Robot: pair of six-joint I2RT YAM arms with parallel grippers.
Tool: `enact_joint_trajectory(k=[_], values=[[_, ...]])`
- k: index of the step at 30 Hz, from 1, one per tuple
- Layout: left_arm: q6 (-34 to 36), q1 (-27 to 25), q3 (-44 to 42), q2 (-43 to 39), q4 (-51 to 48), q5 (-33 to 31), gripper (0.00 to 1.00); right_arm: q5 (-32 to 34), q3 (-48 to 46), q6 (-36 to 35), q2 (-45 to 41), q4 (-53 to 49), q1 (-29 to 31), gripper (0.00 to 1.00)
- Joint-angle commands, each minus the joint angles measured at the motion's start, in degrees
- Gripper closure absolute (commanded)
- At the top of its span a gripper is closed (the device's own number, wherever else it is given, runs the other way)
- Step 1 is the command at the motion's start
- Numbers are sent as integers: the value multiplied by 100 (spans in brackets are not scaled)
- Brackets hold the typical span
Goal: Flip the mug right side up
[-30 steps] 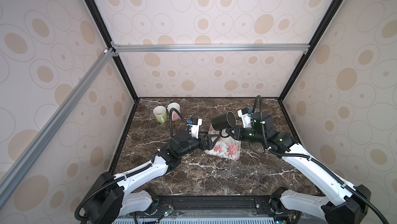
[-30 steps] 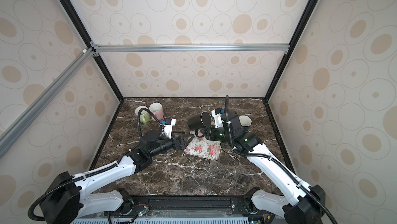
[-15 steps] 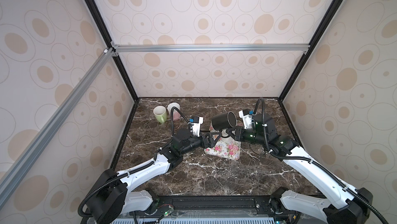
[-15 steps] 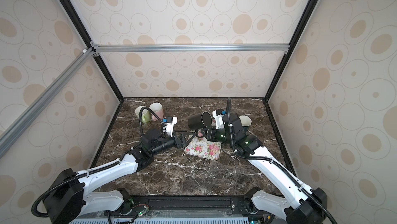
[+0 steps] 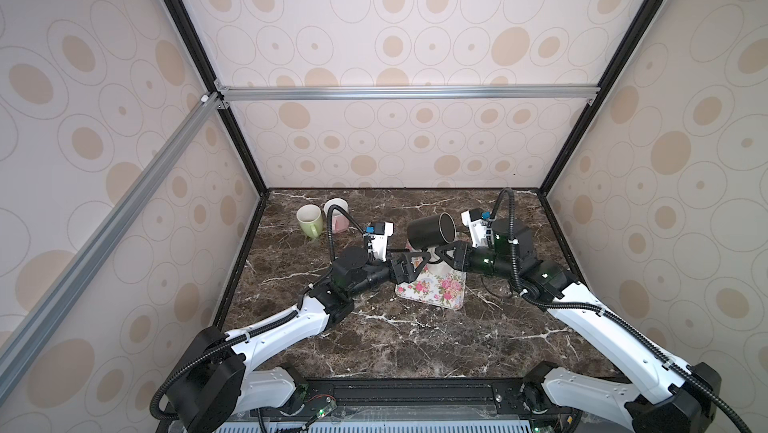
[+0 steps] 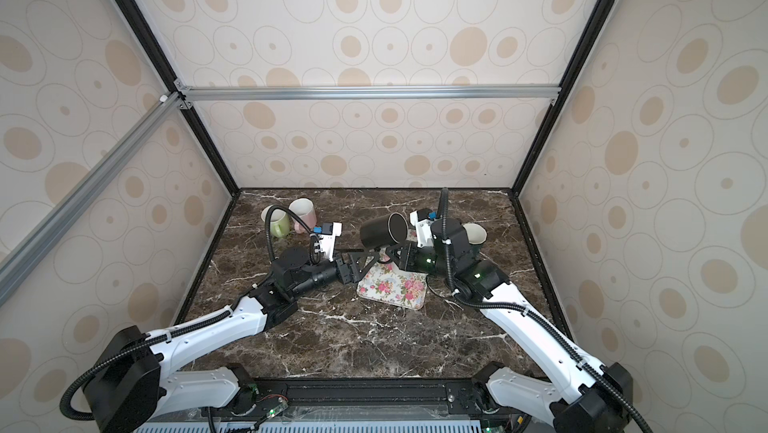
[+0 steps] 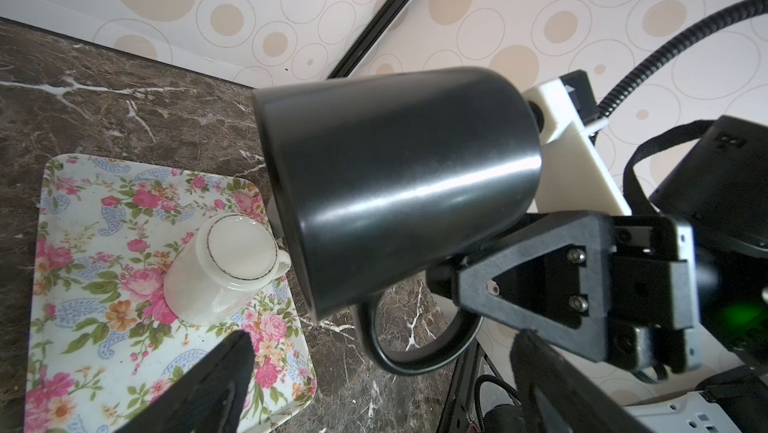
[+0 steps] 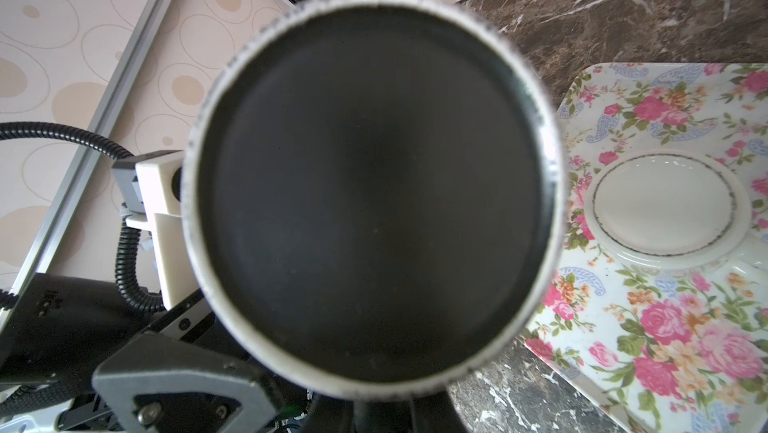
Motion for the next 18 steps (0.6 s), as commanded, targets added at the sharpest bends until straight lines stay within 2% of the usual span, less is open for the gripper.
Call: enact_joint_trajectory(k=[1,12,18], values=[[-96,-39,229,1,294,88,5,-160,69,126,-111,836,-20,100],[-290,-36,294,179,860,269,12,-316,2,375,-93,1173,-22,100],[-278,-34,312,186,981,216,19,-277,-58,376,-133,1151,-21,100]])
